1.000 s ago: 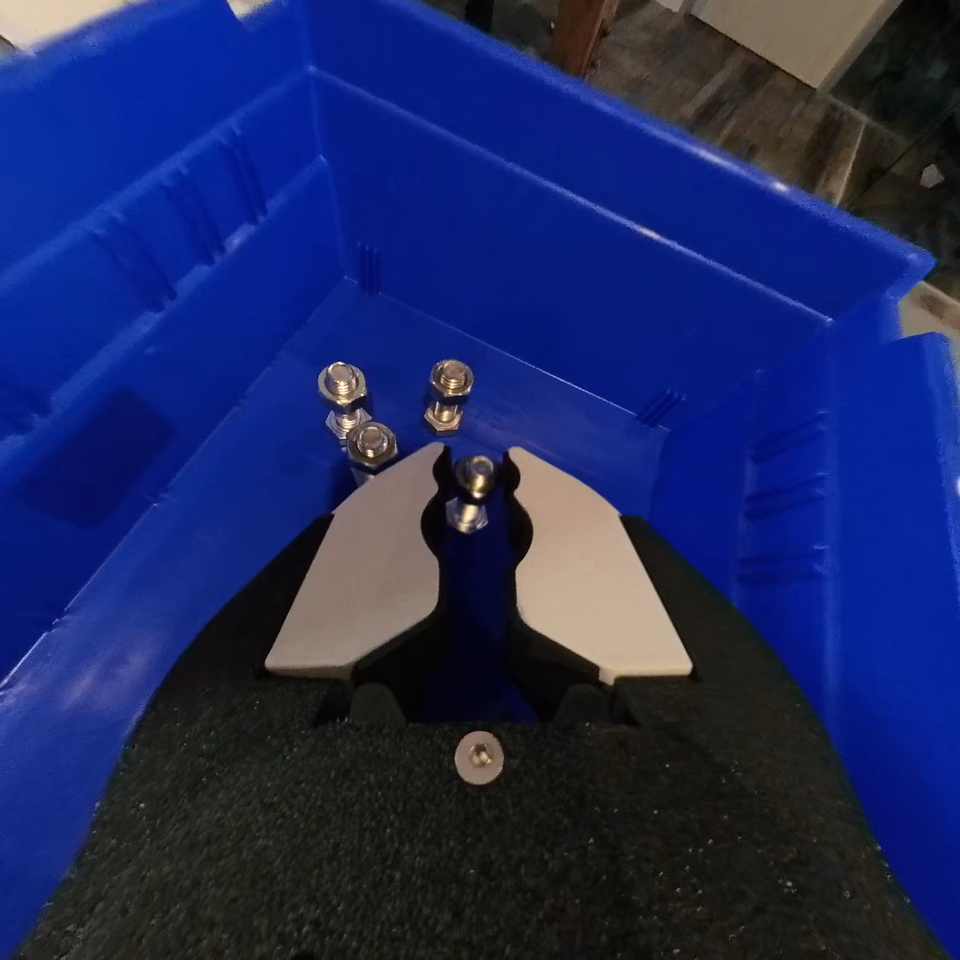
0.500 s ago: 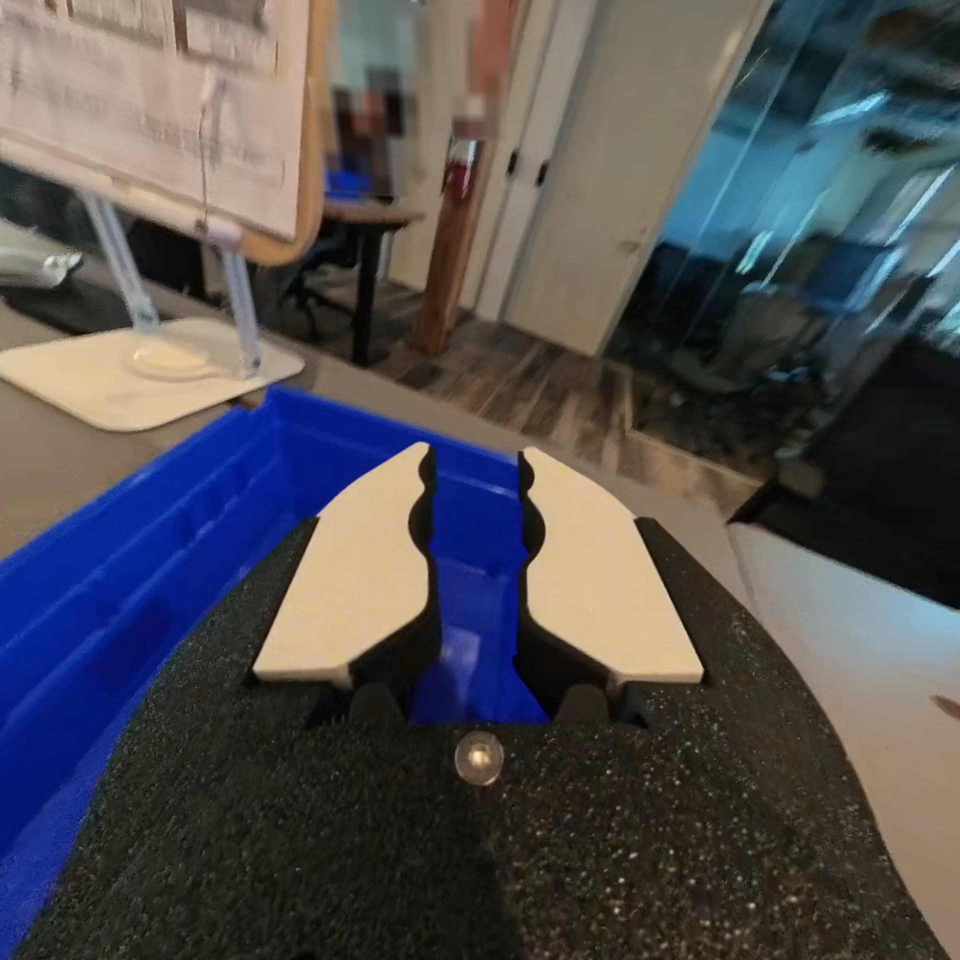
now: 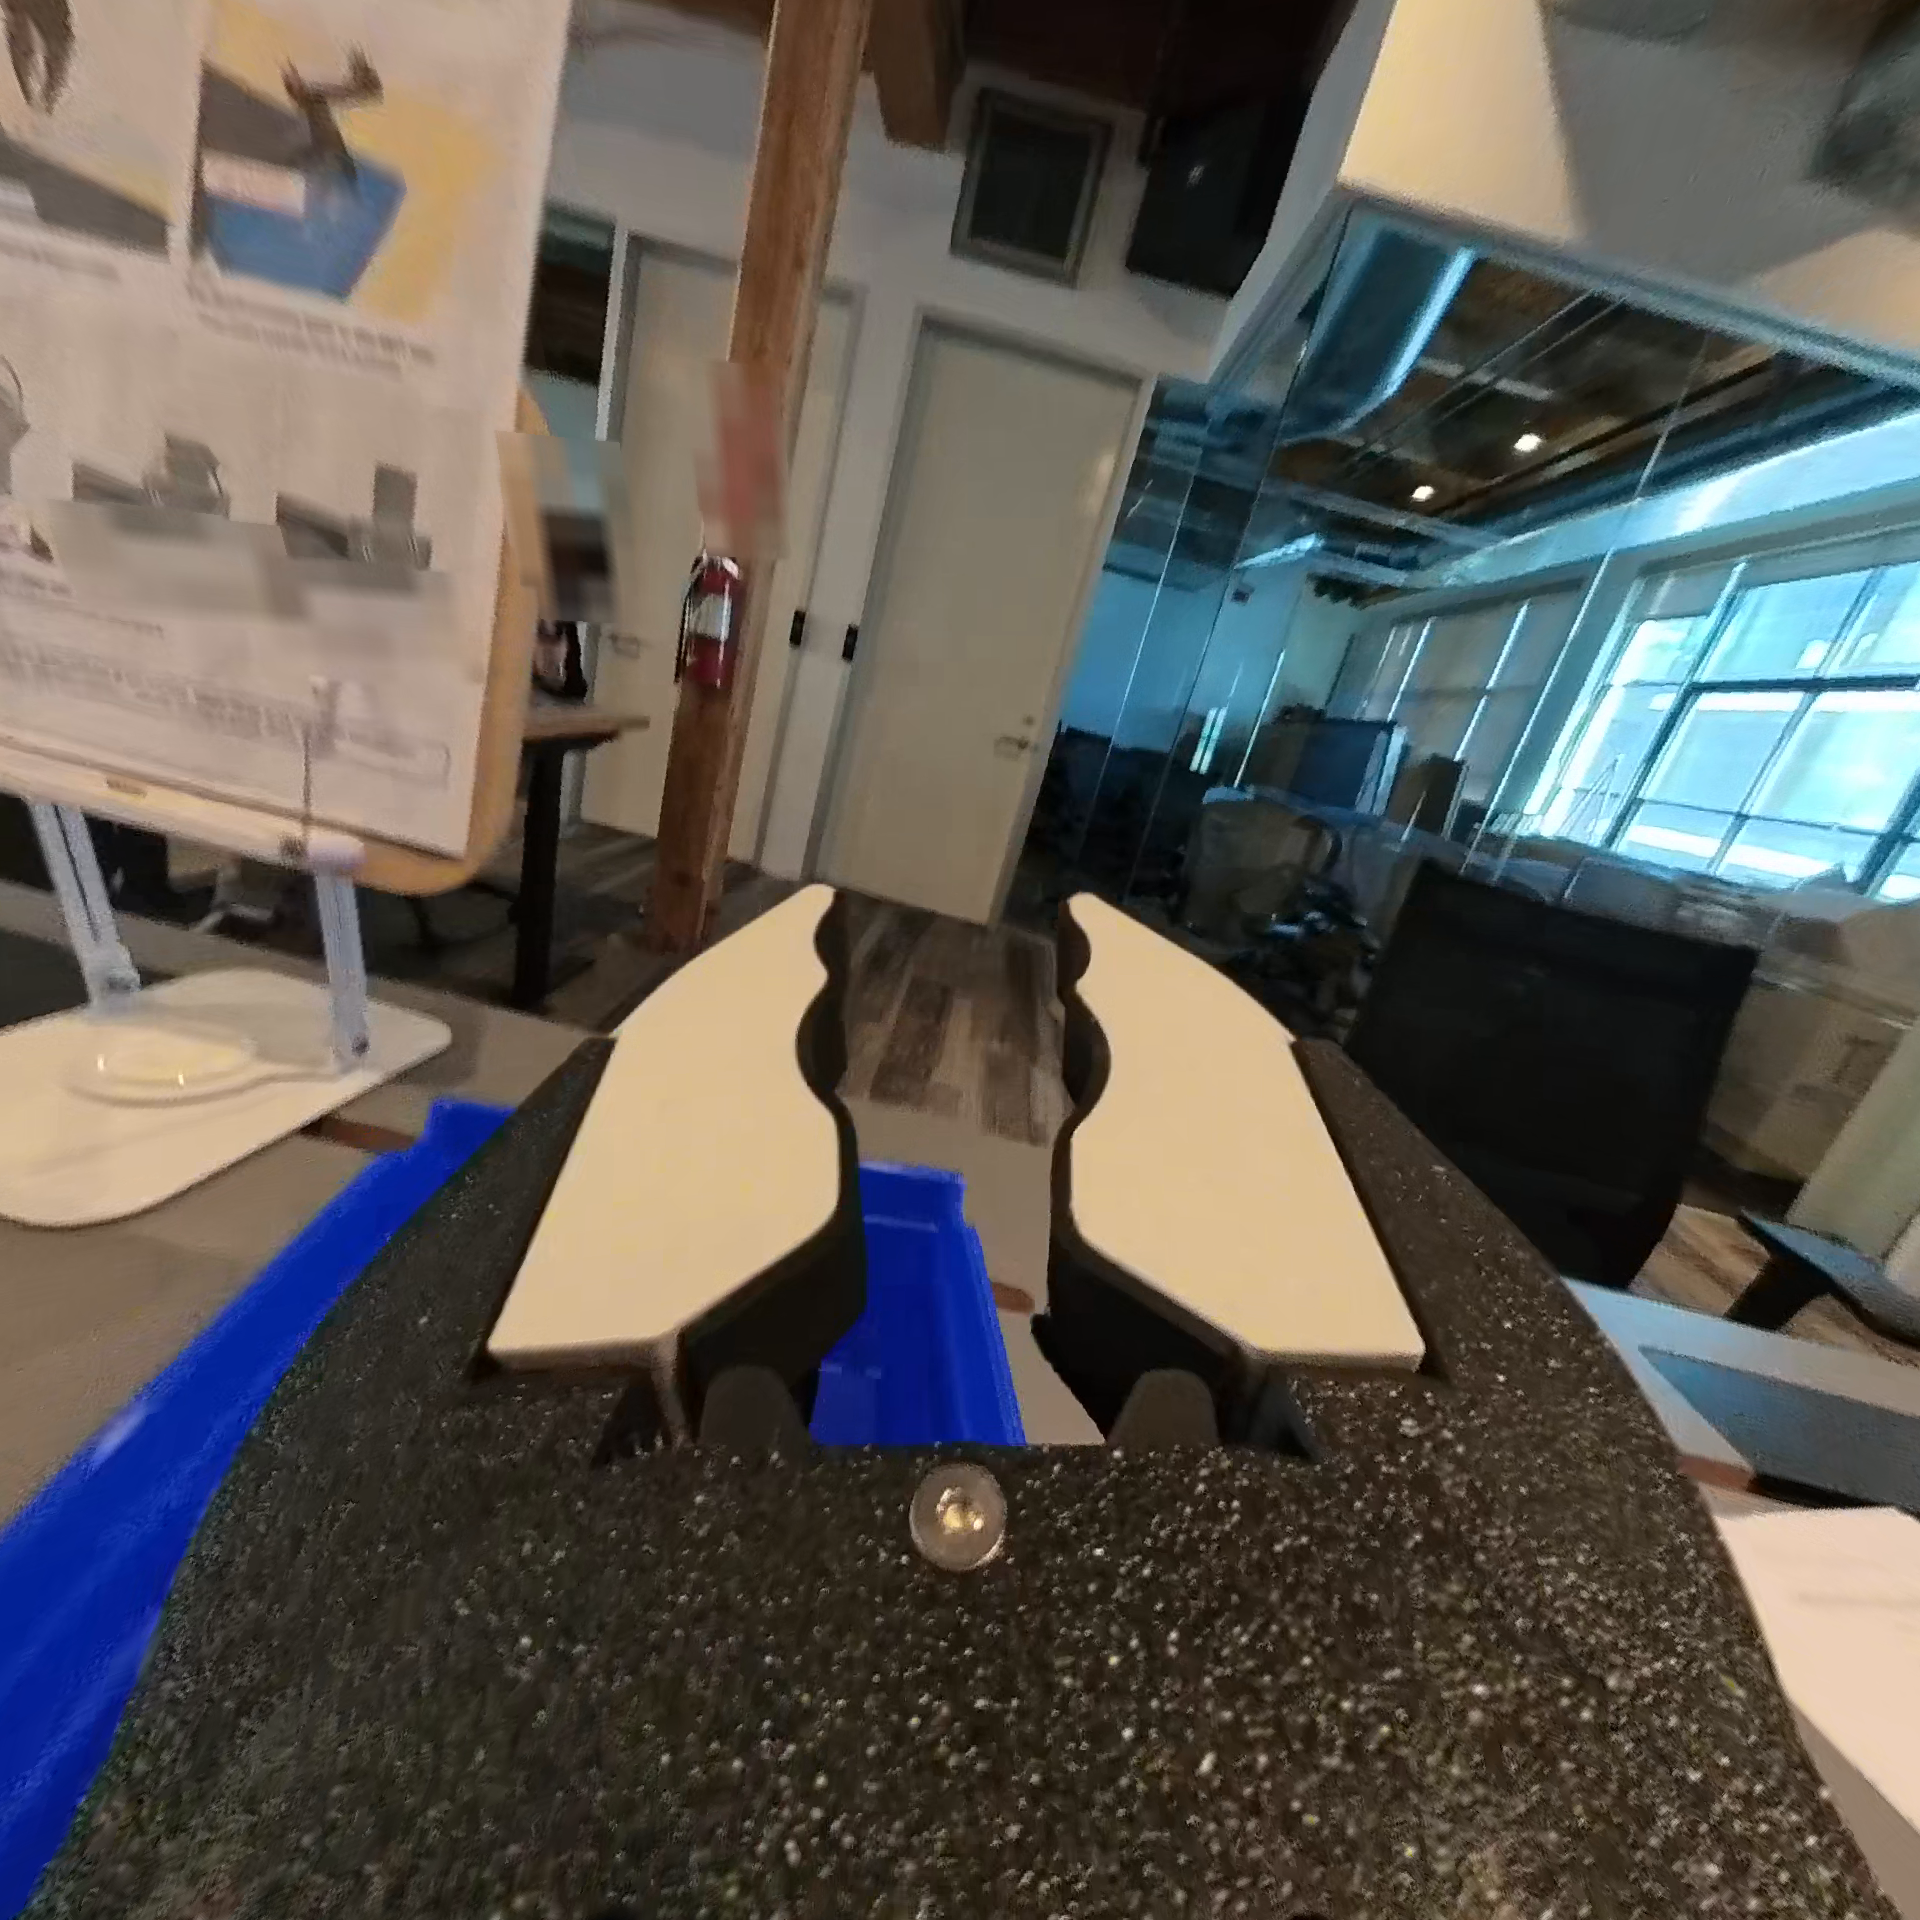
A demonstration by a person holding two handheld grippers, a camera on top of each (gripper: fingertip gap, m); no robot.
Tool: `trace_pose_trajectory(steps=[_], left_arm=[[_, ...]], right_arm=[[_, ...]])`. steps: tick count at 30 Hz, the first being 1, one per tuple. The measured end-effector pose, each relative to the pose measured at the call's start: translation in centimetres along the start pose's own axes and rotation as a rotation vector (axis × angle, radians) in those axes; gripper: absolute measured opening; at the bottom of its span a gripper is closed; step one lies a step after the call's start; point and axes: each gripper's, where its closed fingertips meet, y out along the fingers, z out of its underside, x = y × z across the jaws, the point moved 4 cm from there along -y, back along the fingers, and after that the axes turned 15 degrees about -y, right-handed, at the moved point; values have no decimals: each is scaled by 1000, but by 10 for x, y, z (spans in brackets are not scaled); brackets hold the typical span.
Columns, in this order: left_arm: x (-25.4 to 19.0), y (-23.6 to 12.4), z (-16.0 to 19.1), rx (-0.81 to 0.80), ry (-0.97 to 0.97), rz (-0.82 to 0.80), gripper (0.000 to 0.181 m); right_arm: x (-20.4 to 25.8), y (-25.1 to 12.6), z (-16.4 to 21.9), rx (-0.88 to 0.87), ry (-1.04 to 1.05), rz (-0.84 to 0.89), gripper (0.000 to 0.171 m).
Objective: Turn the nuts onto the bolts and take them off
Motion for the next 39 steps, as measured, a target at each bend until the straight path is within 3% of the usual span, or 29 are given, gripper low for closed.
trace_pose_trajectory(steps=[5,10,16,20,23,28,32,36,39], left_arm=[[-2,-2,-3,-27,5,11,73],[-7,-7,-6,-58,40,21,74],[-15,-16,-8,-81,108,28,75],[-19,-26,-12,-128,140,14,77],[-19,-33,-14,-152,168,-34,81],[-21,-48,-18,-208,256,-156,86],[-33,-53,-20,-242,366,-164,93],[-44,-44,-12,-218,442,-111,120],[-49,-37,-3,-154,459,-88,129]], right_arm=[[18,-22,-71,-160,-22,-17,55],[95,-41,-117,-291,-12,-81,58],[214,-65,-70,-203,-40,-127,54],[257,-76,-51,-169,175,-196,62],[282,-82,-42,-134,183,-226,65],[301,-82,-45,-110,-33,-211,71],[308,-83,-45,-71,-147,-178,76],[307,-85,-41,-27,-187,-142,90],[308,-87,-35,27,-172,-152,101]])
